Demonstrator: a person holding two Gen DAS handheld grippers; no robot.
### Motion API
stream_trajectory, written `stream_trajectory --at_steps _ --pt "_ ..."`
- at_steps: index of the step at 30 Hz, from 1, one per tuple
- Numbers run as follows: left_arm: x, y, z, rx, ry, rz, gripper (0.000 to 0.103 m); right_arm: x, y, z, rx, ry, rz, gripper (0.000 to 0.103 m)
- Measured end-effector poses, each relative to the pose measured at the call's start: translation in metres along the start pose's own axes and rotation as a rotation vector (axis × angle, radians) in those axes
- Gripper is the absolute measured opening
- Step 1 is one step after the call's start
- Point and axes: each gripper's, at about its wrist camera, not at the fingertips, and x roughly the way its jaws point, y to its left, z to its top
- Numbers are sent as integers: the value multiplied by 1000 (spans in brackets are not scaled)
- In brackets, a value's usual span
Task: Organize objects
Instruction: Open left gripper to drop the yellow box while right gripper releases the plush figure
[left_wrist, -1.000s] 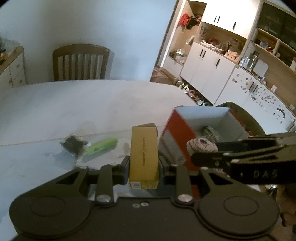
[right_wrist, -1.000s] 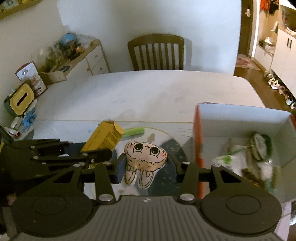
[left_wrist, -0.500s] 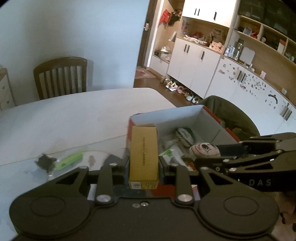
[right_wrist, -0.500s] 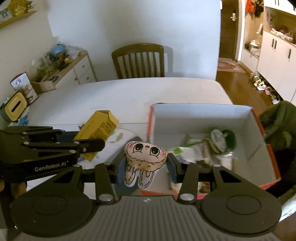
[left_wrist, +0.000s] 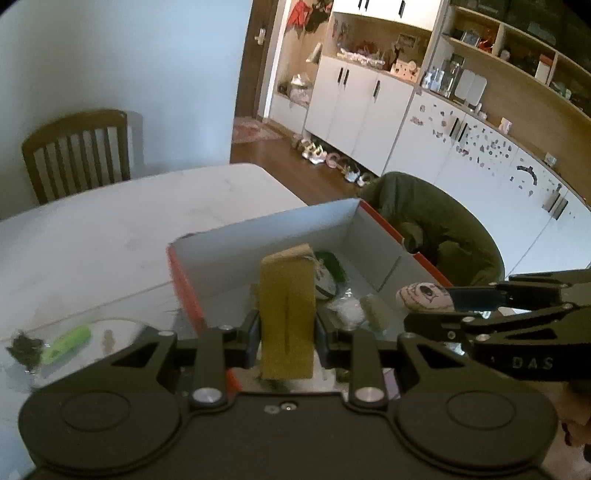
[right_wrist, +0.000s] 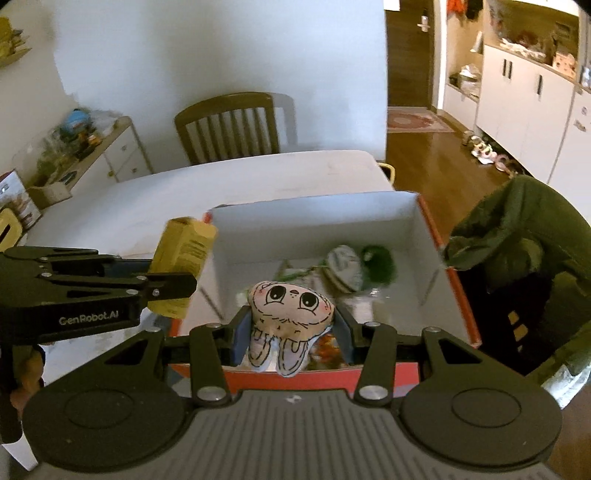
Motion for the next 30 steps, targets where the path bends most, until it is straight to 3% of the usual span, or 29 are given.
stream_trajectory --at_steps 6,8,13,24,30 --pt "31 -14 9 15 29 -5 28 11 -28 1 14 5 -37 46" --pt "41 -16 11 16 41 -2 20 18 -37 1 16 11 -37 46" --pt "65 -22 17 37 63 16 21 42 -52 4 -9 43 -47 46" --pt "99 -21 7 6 147 49 21 109 -51 -6 -112 183 -92 46" --pt "107 -20 4 -4 166 63 21 118 -54 -4 -135 188 -89 48"
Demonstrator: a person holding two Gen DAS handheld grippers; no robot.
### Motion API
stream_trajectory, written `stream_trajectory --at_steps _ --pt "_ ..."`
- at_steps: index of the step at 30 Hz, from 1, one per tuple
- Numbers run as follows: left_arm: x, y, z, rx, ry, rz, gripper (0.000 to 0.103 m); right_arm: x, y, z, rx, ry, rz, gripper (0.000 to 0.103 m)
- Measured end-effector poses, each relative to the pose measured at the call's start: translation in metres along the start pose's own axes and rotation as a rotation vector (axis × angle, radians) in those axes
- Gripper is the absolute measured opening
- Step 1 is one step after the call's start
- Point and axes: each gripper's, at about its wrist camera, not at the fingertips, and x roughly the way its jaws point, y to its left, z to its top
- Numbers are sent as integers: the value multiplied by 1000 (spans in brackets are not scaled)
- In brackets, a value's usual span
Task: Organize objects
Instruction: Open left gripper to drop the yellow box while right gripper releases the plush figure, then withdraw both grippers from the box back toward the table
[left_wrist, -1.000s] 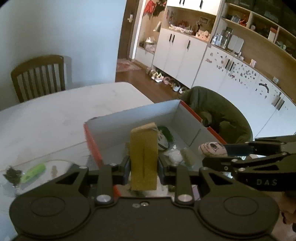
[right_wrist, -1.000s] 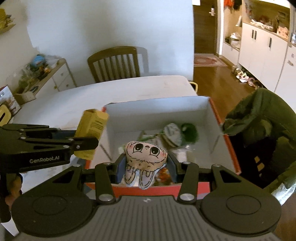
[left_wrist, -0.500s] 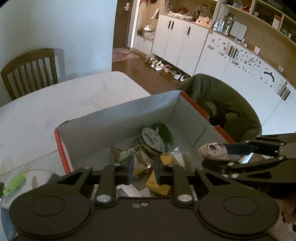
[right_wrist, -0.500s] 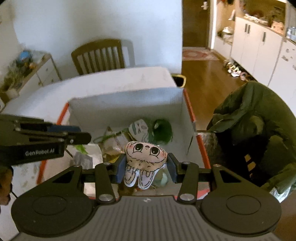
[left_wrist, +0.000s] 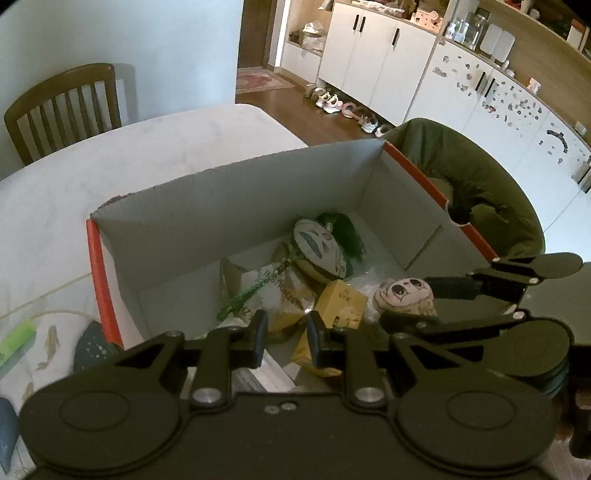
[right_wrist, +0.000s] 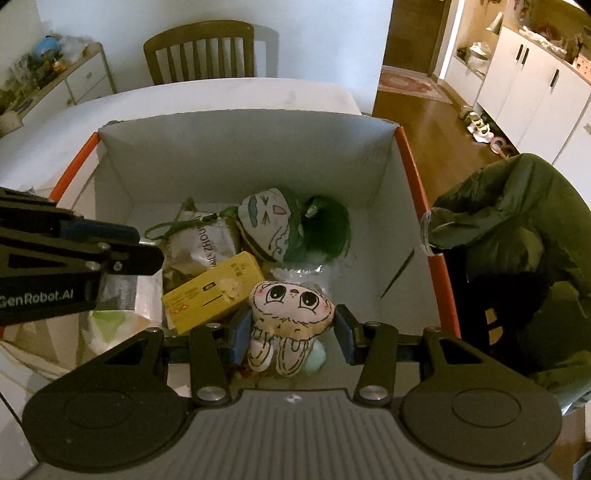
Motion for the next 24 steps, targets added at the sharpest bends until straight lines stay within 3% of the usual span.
stream_trajectory --at_steps 9,18,20,24 --pt "5 -4 -4 -11 11 13 26 2 -6 1 -5 12 23 50" --pt "-4 -9 -5 -21 -10 11 32 -22 -12 0 7 -44 67 60" --pt "-9 -9 -5 -26 -20 12 34 -28 -12 0 5 -55 73 61" --pt "-23 -10 -7 -11 -53 28 49 -42 -14 -1 9 -84 85 64"
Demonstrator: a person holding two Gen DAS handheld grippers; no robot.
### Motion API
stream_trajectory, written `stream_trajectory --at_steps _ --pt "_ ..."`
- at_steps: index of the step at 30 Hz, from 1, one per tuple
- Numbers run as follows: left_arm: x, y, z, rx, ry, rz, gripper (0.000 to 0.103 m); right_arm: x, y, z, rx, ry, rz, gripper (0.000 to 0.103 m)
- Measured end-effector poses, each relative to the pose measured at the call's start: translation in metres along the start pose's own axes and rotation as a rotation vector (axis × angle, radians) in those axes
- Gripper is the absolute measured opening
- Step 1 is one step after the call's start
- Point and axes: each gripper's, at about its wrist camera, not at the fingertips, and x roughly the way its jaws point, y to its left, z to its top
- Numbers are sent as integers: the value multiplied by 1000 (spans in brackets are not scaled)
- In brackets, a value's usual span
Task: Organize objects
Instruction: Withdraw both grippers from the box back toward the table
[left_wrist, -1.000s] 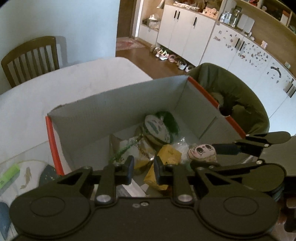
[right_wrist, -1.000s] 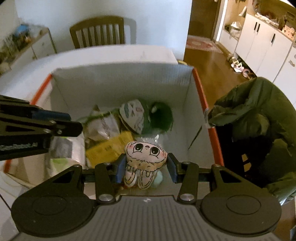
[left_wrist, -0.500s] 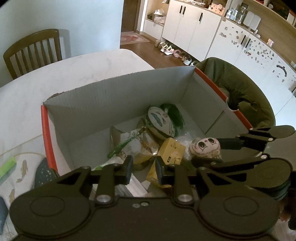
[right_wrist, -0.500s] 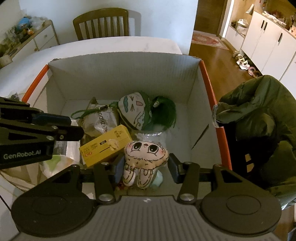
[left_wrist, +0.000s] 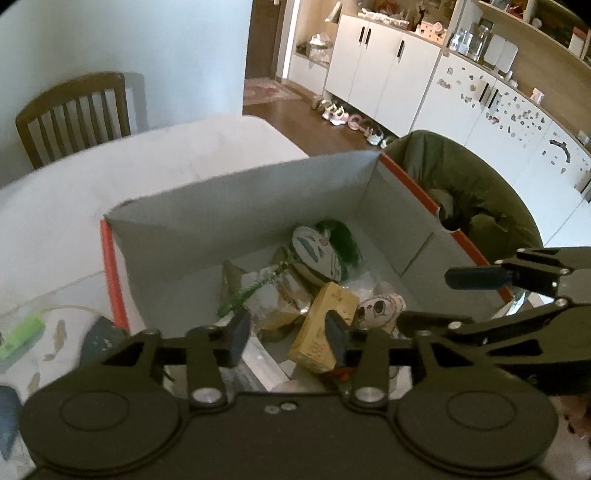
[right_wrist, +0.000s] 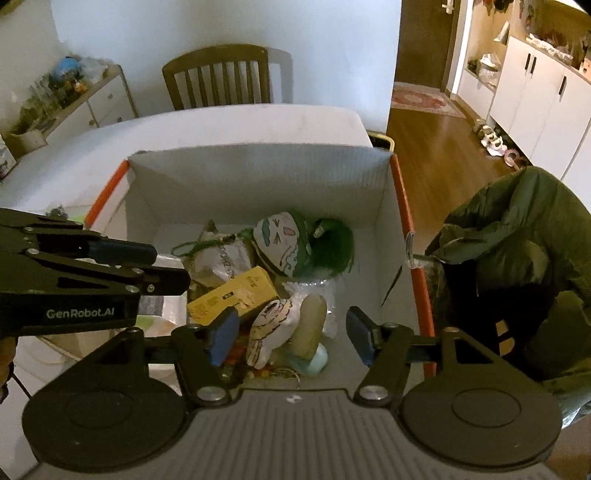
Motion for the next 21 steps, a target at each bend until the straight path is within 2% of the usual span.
stream_trajectory --at_steps 6,15,18,21 --pt "-26 1 1 -2 -52 -1 62 -25 1 0 13 -47 27 65" --pt "-63 2 -1 6 -116 9 66 -56 15 1 13 -126 55 70" --pt "-74 6 -4 2 -135 22 73 -62 20 2 16 -136 68 70" --pt "-85 13 -7 -8 -155 27 75 -69 28 1 16 -151 78 72"
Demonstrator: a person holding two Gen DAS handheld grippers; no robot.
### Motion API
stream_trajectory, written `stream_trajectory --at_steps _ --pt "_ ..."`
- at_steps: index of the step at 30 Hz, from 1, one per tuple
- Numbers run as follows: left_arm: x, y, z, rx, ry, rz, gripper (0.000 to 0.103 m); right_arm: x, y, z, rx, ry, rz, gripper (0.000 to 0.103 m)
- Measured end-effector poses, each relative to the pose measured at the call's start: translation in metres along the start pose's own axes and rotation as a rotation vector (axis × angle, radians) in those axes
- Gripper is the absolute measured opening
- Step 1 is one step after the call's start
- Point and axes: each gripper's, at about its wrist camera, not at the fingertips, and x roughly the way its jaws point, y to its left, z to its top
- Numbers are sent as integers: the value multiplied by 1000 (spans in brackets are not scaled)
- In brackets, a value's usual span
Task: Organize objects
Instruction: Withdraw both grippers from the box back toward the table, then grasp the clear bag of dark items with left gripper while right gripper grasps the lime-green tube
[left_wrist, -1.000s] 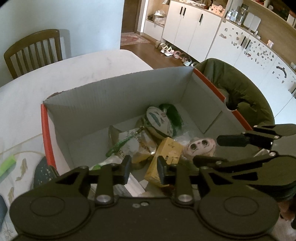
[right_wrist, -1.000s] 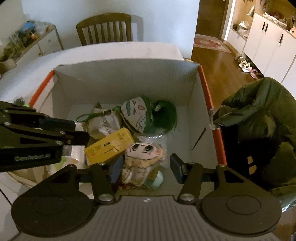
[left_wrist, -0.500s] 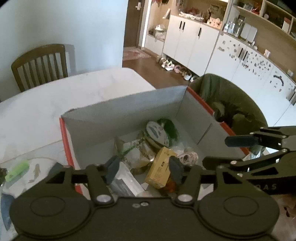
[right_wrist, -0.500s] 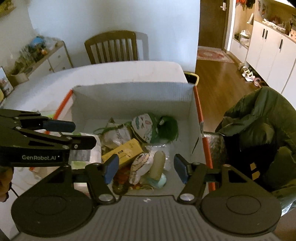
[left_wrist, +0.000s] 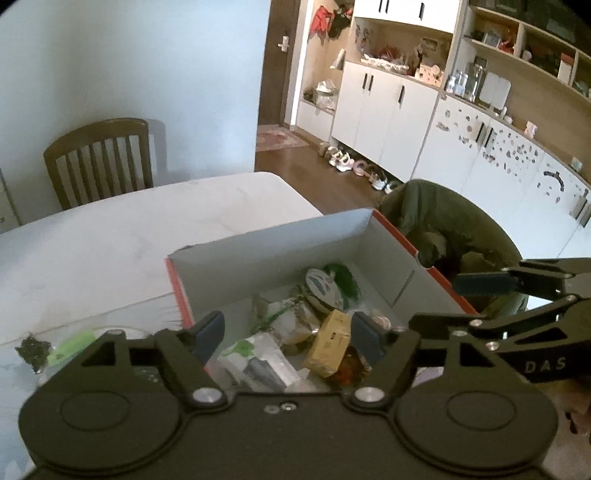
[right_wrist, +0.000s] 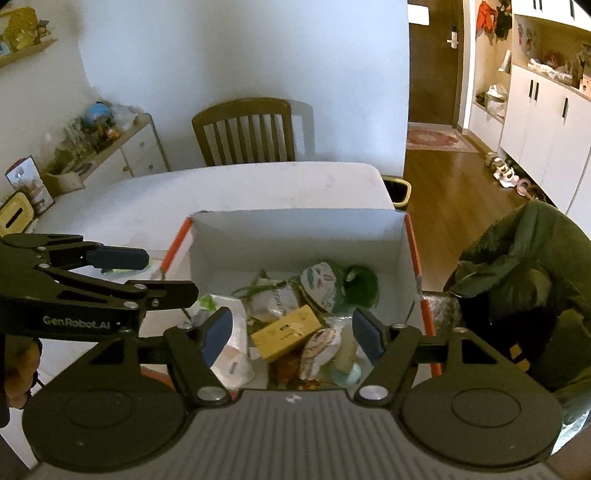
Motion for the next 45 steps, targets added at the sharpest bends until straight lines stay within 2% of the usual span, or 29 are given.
stream_trajectory --at_steps 13,17,26,32,36,41,45 --pt "-42 62 -9 -26 -51 11 97 -4 71 8 -5 -35 35 76" --pt "-53 91 -13 -36 -57 26 102 0 98 12 3 -46 43 83" --pt "-63 156 -20 -61 -42 28 103 24 157 20 12 -31 36 83" --pt "-58 203 -26 -80 -11 55 103 45 189 26 25 -10 14 83" --pt "-52 240 -30 -130 -3 57 103 62 207 31 19 13 7 83" --pt "-37 278 -34 -188 15 88 103 86 226 38 12 37 -5 83" --pt "-21 291 -37 -161 3 147 103 110 235 48 22 69 -14 83"
